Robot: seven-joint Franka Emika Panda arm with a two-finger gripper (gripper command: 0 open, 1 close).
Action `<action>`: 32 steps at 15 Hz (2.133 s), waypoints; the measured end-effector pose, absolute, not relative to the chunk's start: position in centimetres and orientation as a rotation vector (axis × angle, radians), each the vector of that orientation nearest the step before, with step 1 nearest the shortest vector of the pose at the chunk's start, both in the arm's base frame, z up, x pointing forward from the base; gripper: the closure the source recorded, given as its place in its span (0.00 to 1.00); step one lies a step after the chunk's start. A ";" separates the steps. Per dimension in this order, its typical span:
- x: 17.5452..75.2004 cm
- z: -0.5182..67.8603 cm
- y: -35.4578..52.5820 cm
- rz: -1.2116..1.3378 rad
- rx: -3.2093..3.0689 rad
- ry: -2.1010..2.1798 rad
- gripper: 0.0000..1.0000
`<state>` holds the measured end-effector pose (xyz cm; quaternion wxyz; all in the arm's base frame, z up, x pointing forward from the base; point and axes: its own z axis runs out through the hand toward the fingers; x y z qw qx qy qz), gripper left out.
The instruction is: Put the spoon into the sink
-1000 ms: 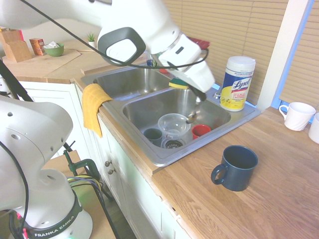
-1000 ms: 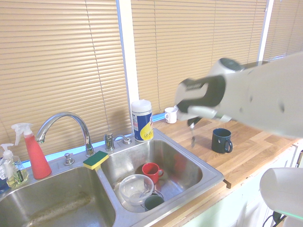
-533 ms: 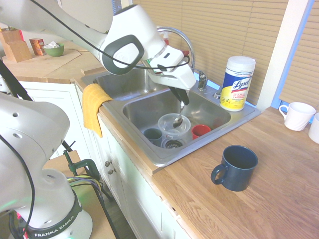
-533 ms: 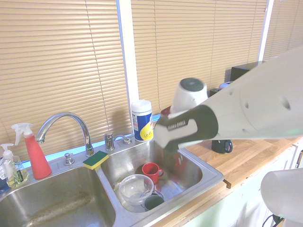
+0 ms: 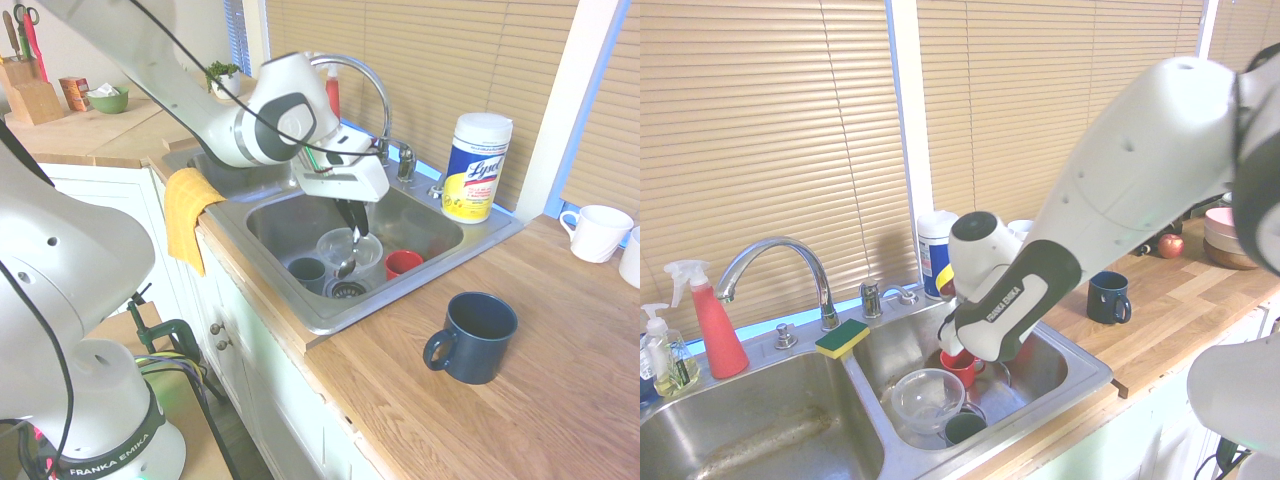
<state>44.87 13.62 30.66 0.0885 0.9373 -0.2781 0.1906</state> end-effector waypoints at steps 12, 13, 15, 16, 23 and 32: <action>51.9 22.6 14.3 0.284 2.767 -0.840 1.00; 52.6 21.7 14.2 0.264 2.754 -0.846 1.00; 54.2 20.4 13.9 0.235 2.736 -0.863 1.00; 54.9 20.0 13.7 0.220 2.731 -0.872 1.00; 57.0 17.5 11.8 0.076 2.701 -0.914 1.00; 57.7 17.2 11.6 0.026 2.703 -0.876 0.00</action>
